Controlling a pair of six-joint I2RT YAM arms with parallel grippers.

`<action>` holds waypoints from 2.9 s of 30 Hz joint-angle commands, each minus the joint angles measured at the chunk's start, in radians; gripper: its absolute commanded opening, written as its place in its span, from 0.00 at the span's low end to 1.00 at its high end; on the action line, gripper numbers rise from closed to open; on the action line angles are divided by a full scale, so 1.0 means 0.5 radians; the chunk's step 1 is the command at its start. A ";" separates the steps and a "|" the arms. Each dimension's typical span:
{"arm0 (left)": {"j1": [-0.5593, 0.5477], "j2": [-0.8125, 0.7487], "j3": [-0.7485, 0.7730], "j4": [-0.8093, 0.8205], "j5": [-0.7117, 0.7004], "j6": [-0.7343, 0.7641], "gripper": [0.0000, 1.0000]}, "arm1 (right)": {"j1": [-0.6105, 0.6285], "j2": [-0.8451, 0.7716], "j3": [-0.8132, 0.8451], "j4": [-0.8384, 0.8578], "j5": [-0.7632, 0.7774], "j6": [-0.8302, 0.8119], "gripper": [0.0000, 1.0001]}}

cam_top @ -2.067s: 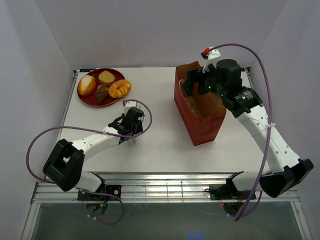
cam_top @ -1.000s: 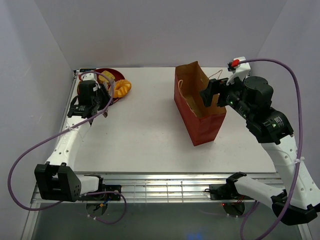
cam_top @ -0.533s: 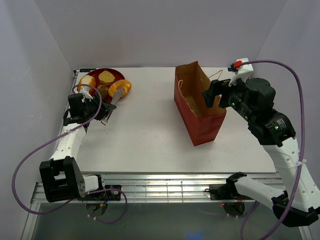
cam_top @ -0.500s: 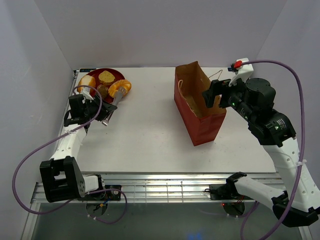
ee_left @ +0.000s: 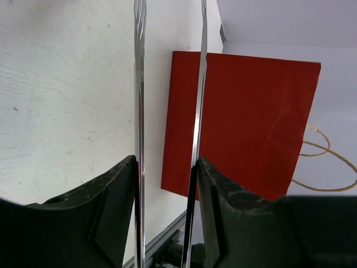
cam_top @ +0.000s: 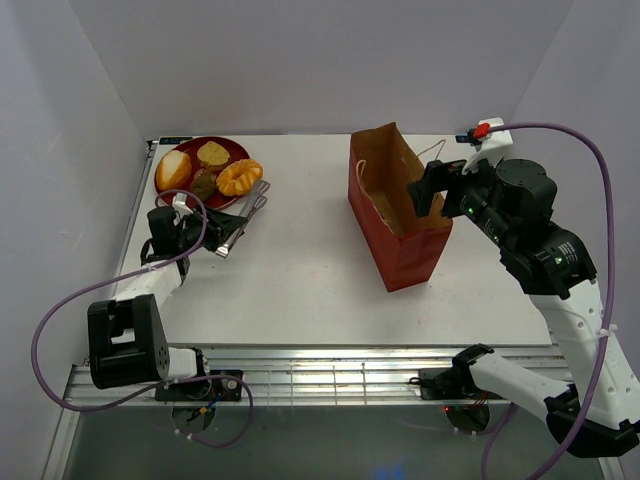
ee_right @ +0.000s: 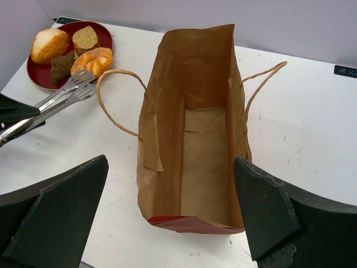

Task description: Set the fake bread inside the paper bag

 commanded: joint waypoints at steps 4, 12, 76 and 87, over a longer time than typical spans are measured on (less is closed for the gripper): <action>0.010 0.132 -0.087 0.520 0.124 -0.455 0.56 | 0.004 -0.037 0.000 0.020 0.040 0.002 0.98; 0.010 0.352 -0.151 0.940 0.142 -0.768 0.56 | 0.007 -0.037 0.010 0.017 0.056 -0.004 0.98; 0.130 1.135 -0.151 2.131 0.191 -1.440 0.41 | 0.007 0.046 0.068 0.036 0.086 -0.007 0.98; 0.130 1.006 -0.127 2.091 0.234 -1.480 0.34 | 0.007 0.040 0.080 0.026 0.086 0.002 0.98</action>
